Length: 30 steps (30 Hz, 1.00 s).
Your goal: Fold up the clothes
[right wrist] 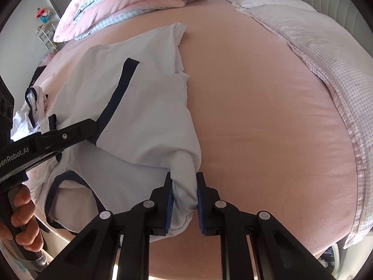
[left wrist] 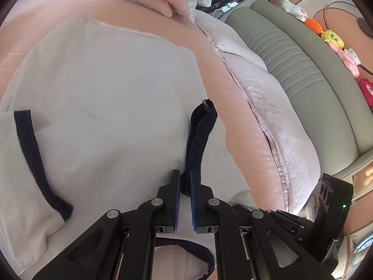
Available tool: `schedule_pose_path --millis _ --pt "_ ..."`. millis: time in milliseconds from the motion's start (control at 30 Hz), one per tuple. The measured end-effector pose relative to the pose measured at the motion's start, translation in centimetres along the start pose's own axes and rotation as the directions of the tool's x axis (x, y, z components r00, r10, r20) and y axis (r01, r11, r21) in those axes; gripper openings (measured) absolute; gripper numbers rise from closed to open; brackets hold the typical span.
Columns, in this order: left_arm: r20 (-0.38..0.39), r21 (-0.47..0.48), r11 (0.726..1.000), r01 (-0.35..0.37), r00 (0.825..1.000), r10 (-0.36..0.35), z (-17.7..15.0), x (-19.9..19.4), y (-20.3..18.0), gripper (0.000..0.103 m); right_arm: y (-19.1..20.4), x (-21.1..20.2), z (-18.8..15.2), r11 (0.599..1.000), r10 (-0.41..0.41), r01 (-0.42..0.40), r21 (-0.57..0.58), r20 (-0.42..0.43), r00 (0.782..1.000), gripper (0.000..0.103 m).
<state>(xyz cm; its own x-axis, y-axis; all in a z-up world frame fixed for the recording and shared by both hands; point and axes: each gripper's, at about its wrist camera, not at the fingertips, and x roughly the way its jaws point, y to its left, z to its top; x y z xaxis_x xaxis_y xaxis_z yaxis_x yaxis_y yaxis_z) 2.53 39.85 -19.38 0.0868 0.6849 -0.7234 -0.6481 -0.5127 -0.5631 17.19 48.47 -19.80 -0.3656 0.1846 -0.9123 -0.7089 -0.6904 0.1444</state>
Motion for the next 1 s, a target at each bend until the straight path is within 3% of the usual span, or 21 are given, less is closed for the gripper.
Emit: schedule_pose_path --millis 200,367,433,500,600,867,1000 --pt "-0.013 0.072 0.997 -0.008 1.000 0.009 -0.6 -0.6 -0.9 0.006 0.3 -0.1 -0.9 0.998 -0.024 0.023 -0.050 -0.017 1.000 0.013" --pt "-0.073 0.106 0.994 -0.019 0.997 0.026 -0.4 -0.2 -1.6 0.008 -0.2 0.1 -0.7 1.000 0.017 -0.017 -0.001 -0.016 1.000 0.013" --pt "-0.097 0.074 0.997 0.014 0.995 -0.006 -0.2 -0.1 -1.1 0.016 -0.7 -0.4 -0.8 0.999 0.029 -0.029 0.044 -0.007 1.000 0.013" --pt "-0.113 0.030 0.998 0.059 0.992 -0.055 0.0 -0.1 -0.5 0.038 -1.0 -1.4 -1.2 0.994 0.037 -0.038 0.101 0.012 0.999 0.013" --pt "-0.119 -0.024 0.993 0.117 0.986 -0.119 0.3 -0.3 -0.2 0.054 -1.2 -3.2 -1.8 0.980 0.098 -0.109 0.164 0.072 0.993 0.014" --pt "-0.122 0.040 0.997 0.060 0.991 -0.055 0.7 0.3 -1.9 0.057 -0.5 -4.4 -2.1 0.952 0.146 -0.174 0.251 0.128 0.981 0.014" --pt "-0.126 0.031 0.997 0.070 0.990 -0.066 0.7 0.9 -2.1 0.057 -1.8 -4.1 -2.8 0.904 0.205 -0.246 0.351 0.151 0.967 0.014"
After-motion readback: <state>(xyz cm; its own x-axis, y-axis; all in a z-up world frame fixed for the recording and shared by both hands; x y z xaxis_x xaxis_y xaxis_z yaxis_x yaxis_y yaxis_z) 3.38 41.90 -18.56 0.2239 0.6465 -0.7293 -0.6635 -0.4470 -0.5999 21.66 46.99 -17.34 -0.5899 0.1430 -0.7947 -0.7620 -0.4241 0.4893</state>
